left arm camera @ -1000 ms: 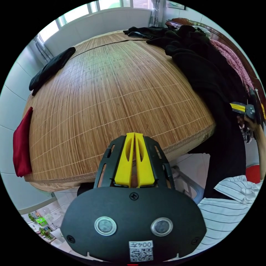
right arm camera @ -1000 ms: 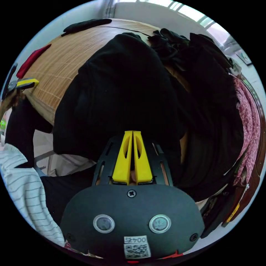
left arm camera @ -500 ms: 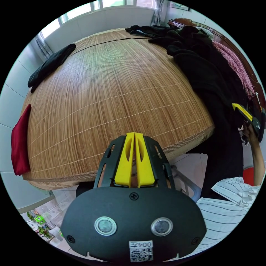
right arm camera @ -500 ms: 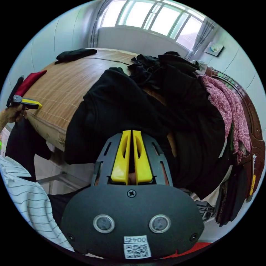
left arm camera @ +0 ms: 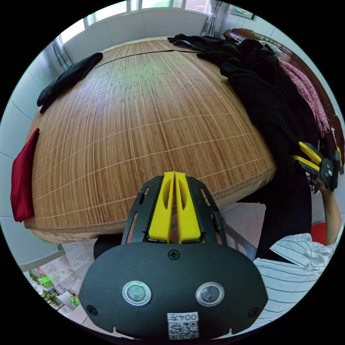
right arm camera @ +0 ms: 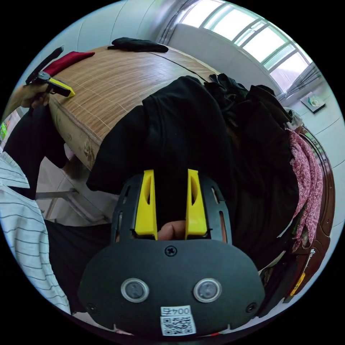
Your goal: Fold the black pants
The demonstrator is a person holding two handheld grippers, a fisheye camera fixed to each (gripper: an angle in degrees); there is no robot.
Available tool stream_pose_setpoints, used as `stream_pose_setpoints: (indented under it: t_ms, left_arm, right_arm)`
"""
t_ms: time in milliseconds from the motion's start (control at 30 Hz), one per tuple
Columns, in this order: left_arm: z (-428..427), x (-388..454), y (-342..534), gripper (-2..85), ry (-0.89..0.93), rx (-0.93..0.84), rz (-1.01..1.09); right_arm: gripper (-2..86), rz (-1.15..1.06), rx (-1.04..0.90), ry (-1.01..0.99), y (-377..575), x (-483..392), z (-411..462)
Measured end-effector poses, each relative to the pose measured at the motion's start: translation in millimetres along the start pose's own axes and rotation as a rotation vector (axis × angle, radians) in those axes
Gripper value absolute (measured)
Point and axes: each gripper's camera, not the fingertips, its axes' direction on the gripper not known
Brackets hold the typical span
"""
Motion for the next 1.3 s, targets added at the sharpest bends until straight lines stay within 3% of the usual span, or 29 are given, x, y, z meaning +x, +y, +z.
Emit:
stream_pose_setpoints:
  t_ms: [133, 400, 500, 733, 800, 833, 967, 1067, 1300]
  left_arm:
    - [7, -18, 13, 0.2, 0.012, 0.005, -0.007]
    - [29, -52, 46, 0.2, 0.046, 0.006, -0.028]
    - [40, -61, 64, 0.2, 0.041, 0.011, -0.022]
    - [69, -88, 119, 1.3, 0.092, 0.024, -0.002]
    - [72, -85, 129, 2.2, 0.25, 0.032, 0.055]
    - [69, -77, 140, 3.3, 0.322, 0.097, 0.08]
    - [74, -9, 170, 10.4, 0.291, 0.253, 0.272]
    - [92, 48, 189, 12.1, 0.241, 0.283, 0.425]
    - [119, 132, 216, 12.4, -0.002, 0.471, 0.561]
  right_arm:
    - [6.7, 0.1, -0.012, -0.014, 11, 35, -7]
    - [8.4, -0.062, -0.06, 0.041, 8, 36, -20]
    - [5.3, 0.058, -0.059, -0.043, 5, 77, -40]
    - [4.0, 0.577, 0.205, -0.399, 55, 229, -177]
    - [4.0, 0.746, 0.292, -0.52, 83, 268, -211]
    - [4.1, 0.854, 0.384, -0.649, 107, 292, -229]
    - [4.1, 1.144, 0.71, -1.043, 181, 338, -259]
    - [4.1, 1.165, 0.759, -1.118, 196, 346, -279]
    - [4.0, 1.04, 0.762, -1.177, 197, 346, -333]
